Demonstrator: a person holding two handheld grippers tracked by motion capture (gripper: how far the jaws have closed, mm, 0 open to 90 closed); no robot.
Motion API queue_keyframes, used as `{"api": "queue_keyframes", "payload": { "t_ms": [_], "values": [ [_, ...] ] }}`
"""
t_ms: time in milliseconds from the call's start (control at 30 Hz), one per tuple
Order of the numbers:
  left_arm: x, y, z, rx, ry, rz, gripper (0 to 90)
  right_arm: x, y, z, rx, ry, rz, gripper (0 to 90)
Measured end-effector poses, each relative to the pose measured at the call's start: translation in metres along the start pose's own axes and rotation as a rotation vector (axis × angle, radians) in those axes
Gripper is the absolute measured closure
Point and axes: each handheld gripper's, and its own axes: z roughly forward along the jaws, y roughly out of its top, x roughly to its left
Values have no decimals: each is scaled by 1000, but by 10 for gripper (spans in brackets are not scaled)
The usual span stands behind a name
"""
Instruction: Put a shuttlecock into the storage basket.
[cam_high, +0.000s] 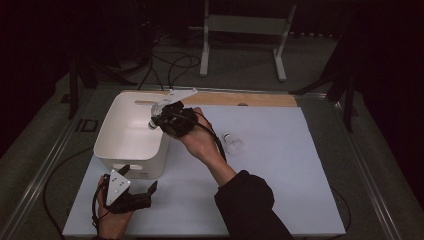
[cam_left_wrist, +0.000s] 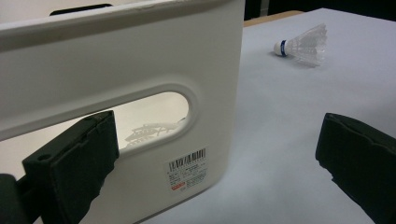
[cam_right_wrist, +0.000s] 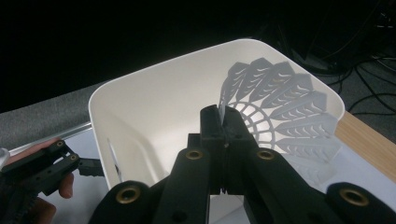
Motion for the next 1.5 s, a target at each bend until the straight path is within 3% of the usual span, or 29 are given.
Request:
{"api": "queue_keyframes", "payload": {
  "t_ms": [567, 1500],
  "values": [
    [0, 0, -1, 1, 0, 5, 1, 8, 6, 16, 29, -18, -47, 897],
    [0, 0, -1, -2, -2, 2, 1, 7, 10, 36, 31, -27, -14, 896]
  ]
}}
